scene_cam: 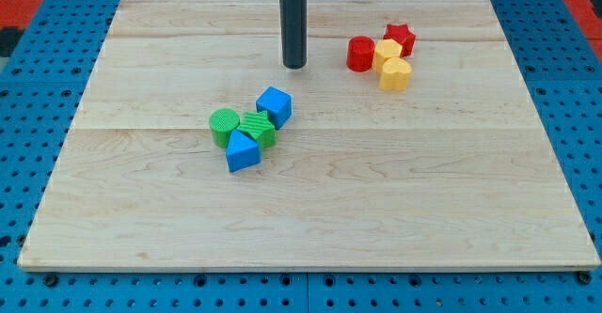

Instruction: Push the red blocks diagonally at the top of the board

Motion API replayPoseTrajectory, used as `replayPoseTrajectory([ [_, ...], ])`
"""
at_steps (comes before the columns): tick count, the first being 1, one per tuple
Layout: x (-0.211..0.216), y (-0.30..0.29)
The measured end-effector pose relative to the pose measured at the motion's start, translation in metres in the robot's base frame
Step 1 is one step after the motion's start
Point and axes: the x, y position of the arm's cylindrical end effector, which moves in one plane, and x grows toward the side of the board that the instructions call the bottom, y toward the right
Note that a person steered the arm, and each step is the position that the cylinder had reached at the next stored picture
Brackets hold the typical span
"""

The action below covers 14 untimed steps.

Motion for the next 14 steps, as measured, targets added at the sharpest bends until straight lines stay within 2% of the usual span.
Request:
replayPoseTrajectory([
  [4, 0.0, -0.001],
  [5, 0.001, -0.015],
  [6, 0.014, -0.059],
  [8, 0.017, -0.062],
  [9, -0.003, -0.056],
  [10, -0.041, -0.014],
  [11, -0.044, 0.021],
  [12, -0.061, 0.079],
  [13, -0.096, 0.114],
  [14, -0.103, 0.152],
])
